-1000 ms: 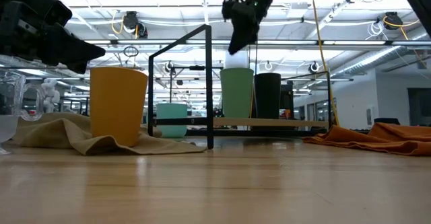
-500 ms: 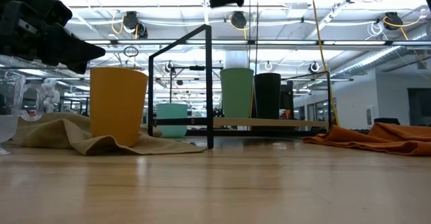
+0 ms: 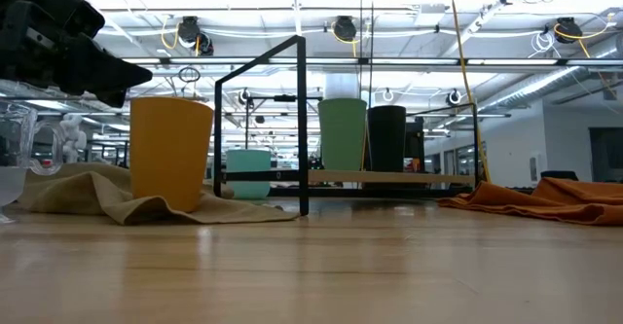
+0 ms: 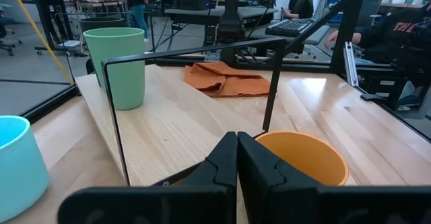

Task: Stack small to large cups/mugs on shelf
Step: Put the orange cup on the shelf

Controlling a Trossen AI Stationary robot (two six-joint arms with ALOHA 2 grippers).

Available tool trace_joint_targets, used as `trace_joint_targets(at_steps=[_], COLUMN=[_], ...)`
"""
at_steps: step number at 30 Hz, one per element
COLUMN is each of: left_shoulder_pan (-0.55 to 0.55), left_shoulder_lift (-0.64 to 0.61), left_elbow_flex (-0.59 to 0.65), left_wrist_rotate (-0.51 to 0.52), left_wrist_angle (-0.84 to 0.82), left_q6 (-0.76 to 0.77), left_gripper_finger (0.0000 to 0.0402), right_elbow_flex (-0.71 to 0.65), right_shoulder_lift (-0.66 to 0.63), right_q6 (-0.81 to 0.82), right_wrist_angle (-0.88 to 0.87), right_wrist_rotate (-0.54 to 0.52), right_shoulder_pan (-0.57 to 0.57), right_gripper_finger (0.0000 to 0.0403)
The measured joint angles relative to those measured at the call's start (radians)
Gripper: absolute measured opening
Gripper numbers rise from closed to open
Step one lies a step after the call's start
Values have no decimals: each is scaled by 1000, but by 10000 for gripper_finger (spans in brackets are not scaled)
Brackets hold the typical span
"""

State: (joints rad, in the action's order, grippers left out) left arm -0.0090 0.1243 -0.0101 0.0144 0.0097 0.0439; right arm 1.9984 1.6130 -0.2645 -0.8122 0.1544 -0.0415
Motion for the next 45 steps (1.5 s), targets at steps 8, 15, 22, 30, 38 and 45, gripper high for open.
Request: trace_joint_targets(at_steps=[8, 15, 22, 30, 38, 45], left_shoulder_pan=[0, 0, 0, 0, 0, 0], left_shoulder_lift=[0, 0, 0, 0, 0, 0], left_elbow_flex=[0, 0, 1, 1, 1, 1], left_wrist_rotate=[-15, -15, -14, -14, -14, -14], left_wrist_angle=[0, 1, 22, 44, 45, 45], left_q6=[18, 18, 21, 23, 26, 35], left_gripper_finger=[10, 10, 10, 10, 10, 10], right_elbow_flex=[-41, -383, -874, -1338, -1504, -1549], right_shoulder_lift=[-161, -384, -624, -743, -743, -769], right_q6=[113, 178, 185, 101, 102, 79], right_wrist_angle=[-97, 90, 523, 1096, 1255, 1189], right_wrist_rotate=[-184, -417, -493, -494, -494, -497], right_shoulder_pan=[187, 387, 471, 478, 476, 475], right_gripper_finger=[112, 112, 112, 112, 112, 112])
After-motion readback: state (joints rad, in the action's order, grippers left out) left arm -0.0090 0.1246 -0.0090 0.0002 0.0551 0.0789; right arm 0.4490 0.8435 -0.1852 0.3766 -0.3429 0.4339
